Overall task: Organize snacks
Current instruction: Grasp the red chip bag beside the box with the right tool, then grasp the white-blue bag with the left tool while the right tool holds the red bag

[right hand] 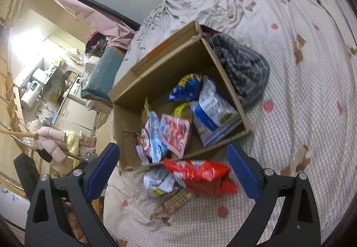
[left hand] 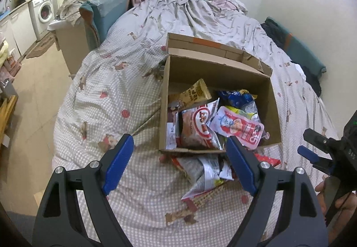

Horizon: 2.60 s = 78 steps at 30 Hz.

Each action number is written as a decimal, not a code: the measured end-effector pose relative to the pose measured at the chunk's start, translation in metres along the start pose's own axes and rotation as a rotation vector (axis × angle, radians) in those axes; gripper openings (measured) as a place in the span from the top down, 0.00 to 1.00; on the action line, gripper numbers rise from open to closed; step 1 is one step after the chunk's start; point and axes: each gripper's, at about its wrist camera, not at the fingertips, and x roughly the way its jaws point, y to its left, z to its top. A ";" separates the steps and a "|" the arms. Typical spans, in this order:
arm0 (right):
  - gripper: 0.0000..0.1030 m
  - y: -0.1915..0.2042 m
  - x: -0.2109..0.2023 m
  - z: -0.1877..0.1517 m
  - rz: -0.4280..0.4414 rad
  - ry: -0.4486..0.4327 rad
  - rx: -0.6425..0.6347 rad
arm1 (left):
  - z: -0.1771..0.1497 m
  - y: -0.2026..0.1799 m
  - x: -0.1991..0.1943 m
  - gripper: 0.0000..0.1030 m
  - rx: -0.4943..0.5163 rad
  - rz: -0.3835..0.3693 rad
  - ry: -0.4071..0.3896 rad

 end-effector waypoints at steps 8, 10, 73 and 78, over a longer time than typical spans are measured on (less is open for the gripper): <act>0.04 -0.005 -0.008 -0.021 -0.037 0.022 -0.017 | -0.020 0.008 -0.010 0.19 -0.025 0.010 -0.013; 0.04 -0.010 -0.010 -0.024 -0.031 0.025 -0.002 | -0.023 0.011 -0.007 0.12 -0.050 -0.012 0.014; 0.44 -0.028 0.024 -0.031 -0.154 0.184 0.002 | -0.070 -0.050 0.128 0.59 0.041 -0.028 0.402; 0.44 -0.020 0.023 -0.033 -0.130 0.194 -0.018 | -0.075 -0.042 0.100 0.60 0.031 -0.015 0.399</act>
